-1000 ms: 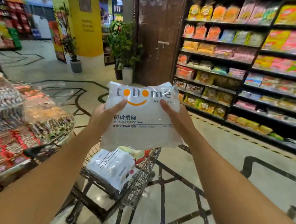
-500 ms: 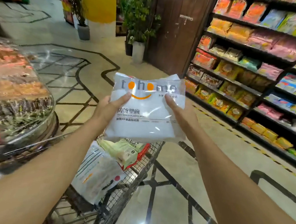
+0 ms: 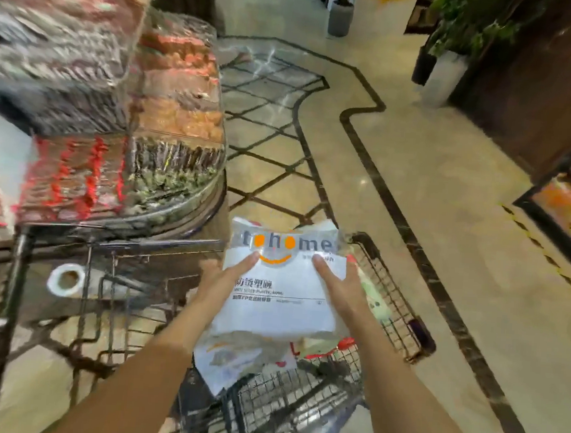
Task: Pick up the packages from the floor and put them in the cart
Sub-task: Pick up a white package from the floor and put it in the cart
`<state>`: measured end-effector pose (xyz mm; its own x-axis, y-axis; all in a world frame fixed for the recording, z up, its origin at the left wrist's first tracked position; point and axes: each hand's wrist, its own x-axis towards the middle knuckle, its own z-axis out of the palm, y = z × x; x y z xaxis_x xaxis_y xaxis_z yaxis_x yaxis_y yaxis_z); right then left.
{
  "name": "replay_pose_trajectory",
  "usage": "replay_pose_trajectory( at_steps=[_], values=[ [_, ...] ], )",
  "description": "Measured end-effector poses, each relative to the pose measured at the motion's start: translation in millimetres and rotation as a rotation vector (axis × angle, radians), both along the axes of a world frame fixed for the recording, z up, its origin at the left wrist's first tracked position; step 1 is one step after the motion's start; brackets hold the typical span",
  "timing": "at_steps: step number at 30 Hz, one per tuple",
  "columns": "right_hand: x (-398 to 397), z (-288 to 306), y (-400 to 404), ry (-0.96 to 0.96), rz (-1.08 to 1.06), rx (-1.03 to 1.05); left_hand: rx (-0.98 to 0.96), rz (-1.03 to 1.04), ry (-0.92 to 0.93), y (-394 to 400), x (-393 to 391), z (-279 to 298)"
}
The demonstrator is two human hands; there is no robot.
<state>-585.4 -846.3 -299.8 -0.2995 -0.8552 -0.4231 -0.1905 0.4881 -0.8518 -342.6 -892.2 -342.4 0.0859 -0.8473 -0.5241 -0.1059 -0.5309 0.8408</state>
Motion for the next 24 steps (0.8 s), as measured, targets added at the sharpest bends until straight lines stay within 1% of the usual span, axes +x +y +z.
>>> replay_pose_trajectory(
  at_steps=[1,2,3,5,10,14,19,24],
  values=[
    [6.7,-14.5,-9.8,-0.002,0.04,0.041,0.046,0.035,-0.02,-2.9,14.3,-40.5],
    [13.4,-27.1,-17.9,0.001,0.081,0.076,0.087,0.067,-0.04,-1.1,22.1,-57.3],
    [19.1,-38.0,-24.9,0.013,0.119,0.118,0.126,0.096,-0.06,3.3,25.4,-60.9],
    [29.8,-62.5,-37.3,0.021,0.186,0.168,0.14,0.175,-0.076,9.0,24.9,-53.6],
    [52.3,-111.8,-64.7,0.022,0.295,0.257,0.223,0.281,-0.127,11.1,37.8,-83.8],
    [71.2,-144.7,-73.9,0.05,0.36,0.28,0.271,0.293,-0.201,17.3,48.7,-108.4],
    [81.0,-162.1,-87.3,0.124,0.374,0.261,0.257,0.298,-0.188,16.9,57.5,-131.9],
    [85.3,-159.5,-91.5,0.115,0.36,0.263,0.253,0.243,-0.152,11.5,58.9,-121.3]
  ],
)
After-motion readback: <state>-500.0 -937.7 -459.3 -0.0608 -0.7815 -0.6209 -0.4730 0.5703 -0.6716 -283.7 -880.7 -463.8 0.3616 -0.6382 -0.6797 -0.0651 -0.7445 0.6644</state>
